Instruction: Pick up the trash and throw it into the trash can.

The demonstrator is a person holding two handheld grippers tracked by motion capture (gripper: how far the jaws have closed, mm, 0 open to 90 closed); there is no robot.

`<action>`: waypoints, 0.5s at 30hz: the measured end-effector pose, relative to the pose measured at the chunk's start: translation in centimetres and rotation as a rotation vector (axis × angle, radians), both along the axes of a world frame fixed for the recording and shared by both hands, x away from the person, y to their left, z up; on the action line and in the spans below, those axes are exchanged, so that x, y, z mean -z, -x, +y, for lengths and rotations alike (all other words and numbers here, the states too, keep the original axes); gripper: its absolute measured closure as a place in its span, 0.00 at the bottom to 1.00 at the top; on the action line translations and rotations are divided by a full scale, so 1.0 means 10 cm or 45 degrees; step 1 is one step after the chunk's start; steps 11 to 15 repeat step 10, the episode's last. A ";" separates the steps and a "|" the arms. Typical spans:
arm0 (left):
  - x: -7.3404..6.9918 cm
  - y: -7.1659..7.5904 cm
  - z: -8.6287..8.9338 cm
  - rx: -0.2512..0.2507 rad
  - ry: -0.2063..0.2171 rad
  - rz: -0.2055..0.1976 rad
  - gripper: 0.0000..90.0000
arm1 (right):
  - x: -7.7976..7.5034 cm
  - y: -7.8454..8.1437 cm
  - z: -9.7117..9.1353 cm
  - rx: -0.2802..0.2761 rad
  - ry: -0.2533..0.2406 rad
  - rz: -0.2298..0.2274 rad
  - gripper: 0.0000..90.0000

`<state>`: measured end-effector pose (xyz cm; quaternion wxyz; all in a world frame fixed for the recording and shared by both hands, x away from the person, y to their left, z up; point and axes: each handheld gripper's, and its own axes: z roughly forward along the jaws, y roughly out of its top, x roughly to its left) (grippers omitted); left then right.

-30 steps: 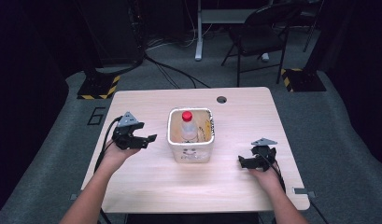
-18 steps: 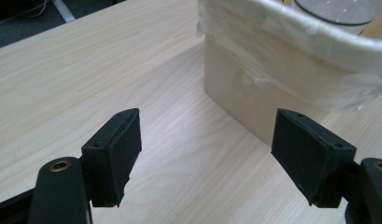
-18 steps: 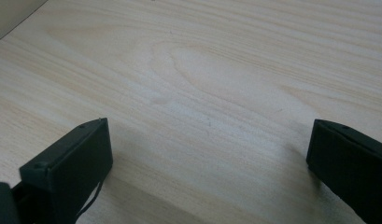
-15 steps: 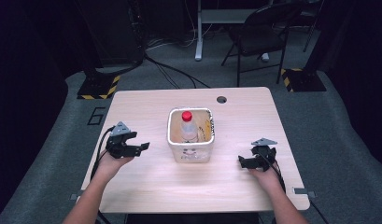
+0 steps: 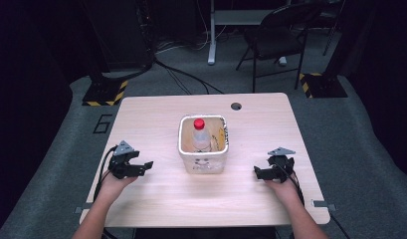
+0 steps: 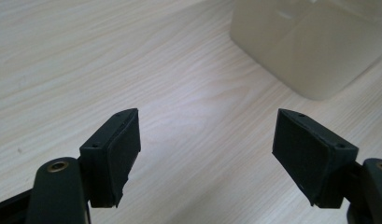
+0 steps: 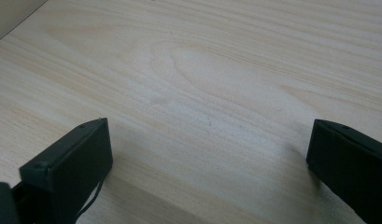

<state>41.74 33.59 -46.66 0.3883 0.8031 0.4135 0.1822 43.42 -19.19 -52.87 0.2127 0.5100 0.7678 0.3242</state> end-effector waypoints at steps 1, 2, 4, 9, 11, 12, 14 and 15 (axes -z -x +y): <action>0.02 0.00 0.02 -0.007 -0.001 0.000 0.26 | 0.00 0.00 0.00 0.000 0.000 0.000 0.00; 0.04 0.01 0.04 -0.014 -0.006 0.004 0.26 | 0.00 0.00 0.00 0.000 0.000 0.000 0.00; 0.08 0.01 0.08 -0.026 -0.004 0.005 0.26 | 0.00 0.00 0.00 0.000 0.000 0.000 0.00; 0.21 0.01 0.14 -0.064 0.016 0.032 0.25 | 0.00 0.00 0.00 0.000 0.000 0.000 0.00; 0.21 0.01 0.14 -0.064 0.016 0.032 0.25 | 0.00 0.00 0.00 0.000 0.000 0.000 0.00; 0.21 0.01 0.14 -0.064 0.016 0.032 0.25 | 0.00 0.00 0.00 0.000 0.000 0.000 0.00; 0.21 0.01 0.14 -0.064 0.016 0.032 0.25 | 0.00 0.00 0.00 0.000 0.000 0.000 0.00; 0.21 0.01 0.14 -0.064 0.016 0.032 0.25 | 0.00 0.00 0.00 0.000 0.000 0.000 0.00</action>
